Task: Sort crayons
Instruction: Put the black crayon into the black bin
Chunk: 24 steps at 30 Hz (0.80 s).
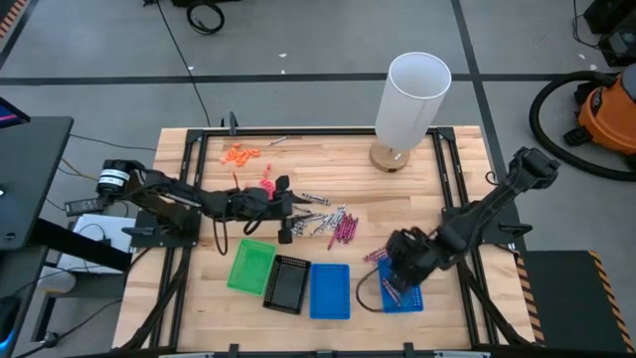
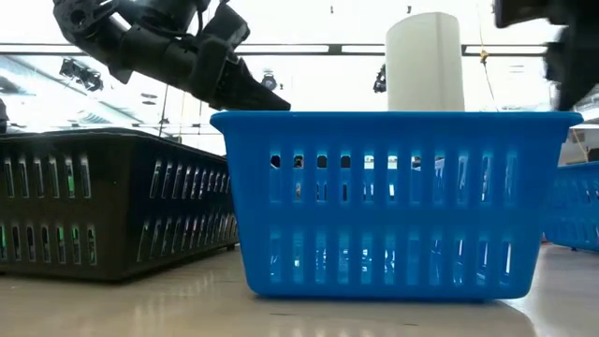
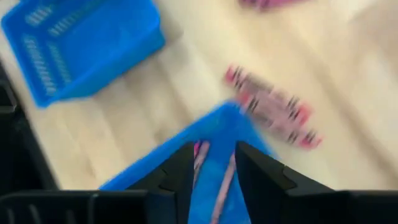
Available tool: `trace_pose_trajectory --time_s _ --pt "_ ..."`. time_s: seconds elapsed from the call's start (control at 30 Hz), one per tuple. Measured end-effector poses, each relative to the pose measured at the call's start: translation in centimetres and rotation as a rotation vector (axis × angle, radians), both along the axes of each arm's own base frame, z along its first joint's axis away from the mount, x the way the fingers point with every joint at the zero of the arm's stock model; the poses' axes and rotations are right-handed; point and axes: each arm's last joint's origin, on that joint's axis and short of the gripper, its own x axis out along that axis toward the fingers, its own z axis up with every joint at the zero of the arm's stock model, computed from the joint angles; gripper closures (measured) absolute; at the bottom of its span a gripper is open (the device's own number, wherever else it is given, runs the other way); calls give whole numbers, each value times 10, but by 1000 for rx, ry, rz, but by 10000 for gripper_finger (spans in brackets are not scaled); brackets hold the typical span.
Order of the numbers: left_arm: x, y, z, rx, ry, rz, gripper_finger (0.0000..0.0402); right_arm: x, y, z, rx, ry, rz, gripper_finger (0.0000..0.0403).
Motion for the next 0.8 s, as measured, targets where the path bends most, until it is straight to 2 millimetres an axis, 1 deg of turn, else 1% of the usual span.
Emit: trace_pose_trajectory --time_s 0.07,0.17,0.3,0.37,0.53,0.7,0.8 --pt "0 -3 -5 4 -28 -12 221 8 -9 2 -51 -4 14 279" --pt "-1 -3 -15 5 -15 -13 221 19 -23 -2 -115 6 40 279" --pt "-1 3 -22 -29 34 21 221 31 -42 -3 -191 -13 89 280" --pt "-3 7 -26 -39 81 41 221 35 -52 -7 -236 -20 108 280" --pt "-6 18 -32 -75 142 98 221 44 -73 -27 -259 -82 153 280" --pt "-6 20 -33 -77 144 104 221 48 -93 -43 -303 -147 183 284" --pt "-5 20 -31 -46 134 95 221 50 -105 -54 -370 -220 193 289"
